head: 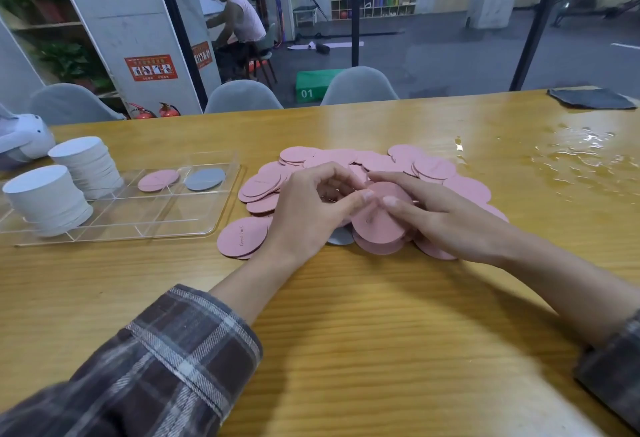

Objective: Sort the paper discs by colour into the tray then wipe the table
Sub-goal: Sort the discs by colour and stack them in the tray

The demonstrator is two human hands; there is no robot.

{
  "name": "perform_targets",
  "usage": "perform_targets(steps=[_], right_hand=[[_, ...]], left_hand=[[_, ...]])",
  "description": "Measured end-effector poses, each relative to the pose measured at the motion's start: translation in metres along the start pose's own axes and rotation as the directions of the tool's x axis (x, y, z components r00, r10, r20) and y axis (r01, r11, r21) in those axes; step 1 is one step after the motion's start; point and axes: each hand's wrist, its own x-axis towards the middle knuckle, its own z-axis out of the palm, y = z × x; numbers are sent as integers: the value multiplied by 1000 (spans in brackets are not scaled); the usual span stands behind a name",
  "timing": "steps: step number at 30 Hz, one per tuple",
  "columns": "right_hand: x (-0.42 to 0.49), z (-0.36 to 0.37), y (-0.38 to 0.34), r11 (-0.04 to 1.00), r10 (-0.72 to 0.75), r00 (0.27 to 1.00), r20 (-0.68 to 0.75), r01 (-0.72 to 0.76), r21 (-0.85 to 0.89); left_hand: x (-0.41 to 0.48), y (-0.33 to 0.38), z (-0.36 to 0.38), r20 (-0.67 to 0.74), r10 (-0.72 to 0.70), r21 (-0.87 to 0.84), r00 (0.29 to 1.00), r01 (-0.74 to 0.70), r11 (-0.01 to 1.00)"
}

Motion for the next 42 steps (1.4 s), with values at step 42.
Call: perform_targets(steps=[42], right_hand=[[10,-6,24,980,42,978,-202,-80,-184]], left_hand=[[7,-9,-42,246,-28,557,969,-118,822]])
